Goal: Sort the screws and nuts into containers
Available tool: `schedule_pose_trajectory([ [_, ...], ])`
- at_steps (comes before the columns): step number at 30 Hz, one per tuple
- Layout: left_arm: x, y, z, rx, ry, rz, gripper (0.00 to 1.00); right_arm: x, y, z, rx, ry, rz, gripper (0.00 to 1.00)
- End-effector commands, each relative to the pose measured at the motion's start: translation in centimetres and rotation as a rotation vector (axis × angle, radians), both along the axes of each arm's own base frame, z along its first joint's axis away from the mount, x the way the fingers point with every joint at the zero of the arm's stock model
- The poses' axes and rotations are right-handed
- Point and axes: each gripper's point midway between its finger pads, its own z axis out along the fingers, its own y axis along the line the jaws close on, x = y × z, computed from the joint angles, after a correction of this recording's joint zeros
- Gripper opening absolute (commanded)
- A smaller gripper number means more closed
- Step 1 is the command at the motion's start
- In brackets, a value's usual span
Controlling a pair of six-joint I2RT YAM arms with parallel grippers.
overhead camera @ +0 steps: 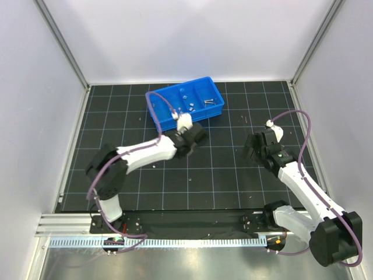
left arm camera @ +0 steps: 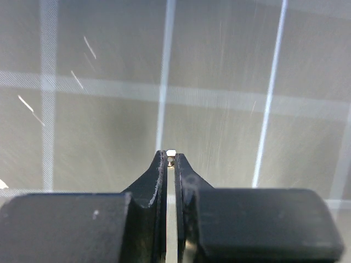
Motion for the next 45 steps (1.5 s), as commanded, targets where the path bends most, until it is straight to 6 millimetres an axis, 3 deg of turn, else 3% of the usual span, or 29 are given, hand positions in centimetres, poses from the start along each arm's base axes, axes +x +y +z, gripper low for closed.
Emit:
schedule_pose_trajectory([
  [1,5.5,2.0,7.6,-0.127,-0.167,0.035,0.00,0.9,-0.2,0.6,-0.003,-0.041,-0.018,1.00],
  [5,11.7,7.5,10.6,-0.133,-0.269,0.159,0.01,1.8,0.4,0.9,0.008,-0.047,-0.004,1.00],
  [7,13.8,8.4,11.3,-0.140,-0.294,0.149,0.02,2.3,0.5,0.8,0.006,-0.047,0.000,1.00],
  [8,16.0,9.5,11.5,-0.128,-0.302,0.161,0.02,2.4,0.4,0.7,0.001,-0.048,-0.003,1.00],
  [12,20.5,11.0,10.6,-0.135,-0.282,0.170,0.02,2.9,0.4,0.2,-0.004,-0.037,-0.016,1.00],
  [15,22.6,12.2,9.3,-0.117,-0.266,0.185,0.04,3.3,0.4,0.1,-0.010,-0.029,-0.020,1.00],
  [19,23.0,12.9,8.1,-0.075,-0.232,0.201,0.29,3.8,0.2,-0.1,-0.038,-0.013,-0.026,1.00],
  [20,22.8,12.9,8.3,-0.080,-0.232,0.206,0.43,3.8,0.1,-0.1,-0.044,-0.006,-0.026,1.00],
  [23,21.3,12.5,9.8,-0.091,-0.244,0.175,0.53,4.1,0.2,0.2,-0.043,-0.009,-0.024,1.00],
  [24,20.3,12.3,11.8,-0.106,-0.274,0.155,0.53,4.0,0.2,0.2,-0.039,-0.012,-0.025,1.00],
  [27,16.0,9.4,12.3,-0.111,-0.258,0.078,0.55,3.9,0.3,0.5,-0.027,-0.029,-0.024,1.00],
  [28,13.0,7.8,12.7,-0.098,-0.266,0.042,0.55,3.8,0.3,0.6,-0.023,-0.032,-0.025,0.99],
  [30,9.7,6.1,12.2,-0.093,-0.259,0.027,0.56,3.4,0.3,0.6,-0.020,-0.033,-0.022,1.00],
  [31,6.6,3.9,12.3,-0.129,-0.250,-0.008,0.56,3.3,0.3,0.6,-0.019,-0.032,-0.021,1.00],
  [32,4.6,3.8,10.0,-0.104,-0.209,-0.019,0.55,3.1,0.2,0.6,-0.020,-0.031,-0.019,0.99],
  [34,0.4,1.6,8.0,-0.128,-0.145,-0.075,0.55,2.6,-0.1,0.5,-0.030,-0.032,-0.022,1.00],
  [38,-5.9,0.3,3.8,-0.072,-0.004,-0.221,0.55,1.9,-0.2,0.5,-0.025,-0.031,-0.019,1.00],
  [40,-7.9,-0.1,2.7,-0.041,0.034,-0.285,0.55,1.8,0.0,0.6,-0.009,-0.046,-0.018,1.00],
  [45,-9.4,1.2,1.3,-0.008,0.095,-0.285,0.56,1.1,0.1,0.4,0.009,-0.048,-0.017,1.00],
])
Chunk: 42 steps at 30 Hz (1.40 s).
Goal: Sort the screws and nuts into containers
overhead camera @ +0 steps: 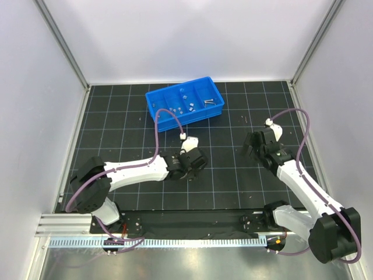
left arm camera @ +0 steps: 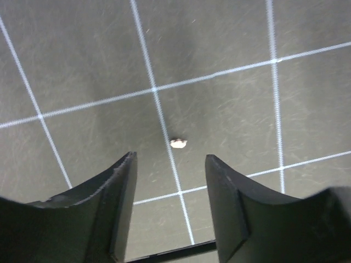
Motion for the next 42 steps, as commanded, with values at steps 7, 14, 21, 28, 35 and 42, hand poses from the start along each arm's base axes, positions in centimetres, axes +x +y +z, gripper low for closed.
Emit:
schedule_pose_trajectory([
  [7,-0.6,1.6,-0.9,-0.063,0.065,0.394,0.63,-0.8,-0.4,-0.2,0.010,-0.019,-0.020,1.00],
  [14,-0.7,-1.2,0.5,-0.050,-0.004,0.546,0.67,-0.7,0.0,-0.3,0.027,-0.024,-0.014,1.00],
  [21,-1.4,-0.3,-2.6,0.034,0.032,0.667,0.67,-0.2,0.5,0.3,0.059,-0.057,-0.007,1.00],
  [28,-0.6,-0.1,-2.6,0.002,-0.017,0.725,0.63,-0.2,0.2,0.4,0.042,-0.059,-0.007,1.00],
  [35,-0.5,0.5,-3.5,0.043,-0.037,0.792,0.60,-0.3,0.0,0.2,0.029,-0.052,-0.008,1.00],
  [42,0.1,-0.1,-4.3,0.039,-0.049,0.781,0.55,-0.4,0.0,0.4,0.027,-0.054,-0.006,1.00],
])
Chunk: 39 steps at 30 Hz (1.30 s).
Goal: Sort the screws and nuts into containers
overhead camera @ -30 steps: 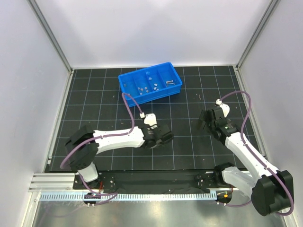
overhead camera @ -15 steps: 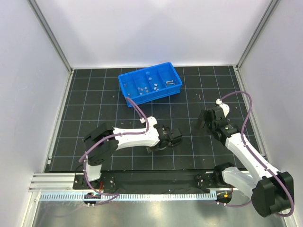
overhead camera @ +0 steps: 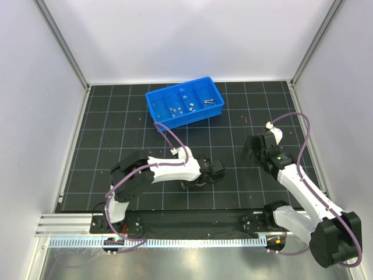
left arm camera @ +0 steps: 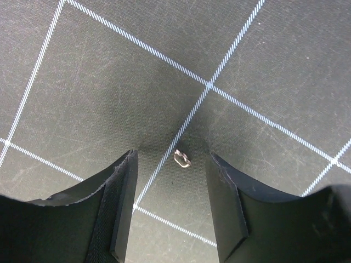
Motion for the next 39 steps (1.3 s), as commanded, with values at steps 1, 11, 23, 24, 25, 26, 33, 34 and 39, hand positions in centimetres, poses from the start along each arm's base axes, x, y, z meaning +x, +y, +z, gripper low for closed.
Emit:
schedule_pose_trajectory([
  [1,1.6,-0.2,0.9,0.005,-0.071,0.022,0.55,0.6,-0.2,1.3,0.002,-0.054,-0.012,1.00],
  [11,0.8,-0.2,-0.7,0.013,-0.003,0.012,0.37,0.1,-0.5,1.6,-0.001,-0.060,-0.026,1.00],
  [23,0.0,-0.8,-2.0,-0.020,0.045,-0.003,0.12,0.0,-0.5,1.5,-0.001,-0.058,-0.025,0.99],
  [24,0.0,-0.8,-1.9,-0.024,0.043,-0.007,0.10,0.0,-0.5,1.5,-0.001,-0.058,-0.025,1.00],
  [25,0.2,-1.2,-1.9,-0.040,0.038,-0.033,0.09,0.0,-0.6,1.4,-0.002,-0.054,-0.029,0.99],
  [26,0.3,-1.4,-1.6,-0.053,0.030,-0.047,0.09,0.0,-0.5,1.4,0.000,-0.057,-0.026,1.00],
  [33,2.5,-0.3,0.7,-0.083,-0.038,-0.141,0.00,0.3,-0.7,1.6,-0.015,-0.054,-0.034,1.00],
  [34,3.8,-0.3,1.5,-0.108,-0.061,-0.139,0.00,0.4,-0.7,1.6,-0.016,-0.051,-0.034,1.00],
  [39,9.6,2.2,7.7,-0.098,-0.216,-0.215,0.03,0.7,-0.7,1.5,-0.025,-0.041,-0.034,1.00],
])
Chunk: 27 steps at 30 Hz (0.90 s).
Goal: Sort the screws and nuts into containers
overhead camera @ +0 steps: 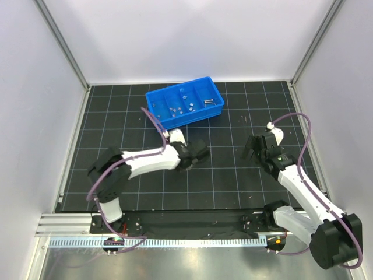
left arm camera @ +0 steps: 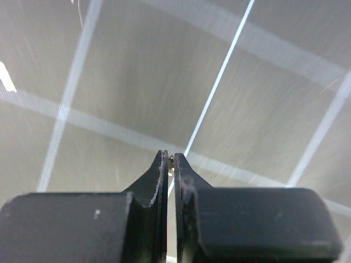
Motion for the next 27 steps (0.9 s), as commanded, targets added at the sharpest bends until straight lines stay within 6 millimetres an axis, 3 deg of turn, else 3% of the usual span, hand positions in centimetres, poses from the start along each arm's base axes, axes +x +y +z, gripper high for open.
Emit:
schedule_pose_trajectory([
  [1,6.2,1.0,7.3,-0.034,-0.215,-0.065,0.03,1.1,-0.2,1.1,-0.011,-0.033,-0.022,1.00],
  [2,8.7,2.8,9.3,-0.019,-0.270,-0.011,0.03,1.2,-0.2,1.0,-0.010,-0.028,-0.020,1.00],
  [4,11.3,4.9,11.6,0.021,-0.327,-0.002,0.04,1.4,0.2,0.8,0.000,-0.023,-0.011,1.00],
  [5,13.3,7.1,12.4,0.033,-0.347,0.032,0.04,1.5,0.3,0.5,0.002,-0.013,-0.007,1.00],
  [6,15.2,7.4,13.7,0.002,-0.407,0.042,0.04,1.6,0.4,0.3,0.007,-0.010,-0.009,1.00],
  [8,17.6,8.8,14.7,0.002,-0.437,0.016,0.03,1.9,0.7,0.2,0.017,-0.004,-0.004,1.00],
  [9,19.6,10.8,15.3,-0.006,-0.461,0.065,0.03,2.0,0.8,-0.2,0.016,0.009,-0.002,0.99],
  [11,21.7,11.3,14.5,0.018,-0.446,0.012,0.00,2.5,0.9,-0.1,0.018,0.004,-0.005,1.00],
  [12,23.2,11.7,15.4,-0.001,-0.460,0.009,0.01,2.8,0.9,-0.3,0.012,0.010,-0.009,1.00],
  [13,24.1,11.6,13.8,0.029,-0.428,-0.035,0.01,3.0,0.9,-0.2,0.008,0.008,-0.011,1.00],
  [15,25.9,10.9,13.9,-0.001,-0.435,-0.079,0.01,3.5,0.9,-0.2,0.002,0.009,-0.017,1.00],
  [18,27.8,11.1,11.6,0.027,-0.395,-0.105,0.01,4.1,1.0,-0.3,0.000,0.020,-0.021,1.00],
  [19,28.6,11.0,12.1,0.018,-0.409,-0.107,0.01,4.5,1.1,-0.1,0.002,0.014,-0.021,1.00],
  [21,29.0,11.1,10.8,0.028,-0.382,-0.109,0.01,4.7,1.2,-0.4,-0.002,0.022,-0.017,1.00],
  [24,29.0,11.5,11.2,0.047,-0.374,-0.107,0.18,5.2,1.4,-0.2,-0.008,0.028,0.000,1.00],
  [25,28.7,11.5,11.4,0.042,-0.372,-0.119,0.33,5.5,1.5,0.3,-0.005,0.016,0.004,1.00],
  [26,28.4,11.4,11.9,0.042,-0.378,-0.129,0.39,5.7,1.6,0.6,-0.004,0.004,0.011,1.00],
  [27,28.0,11.6,13.8,0.028,-0.411,-0.124,0.45,5.9,1.5,1.1,-0.007,-0.008,0.007,1.00],
])
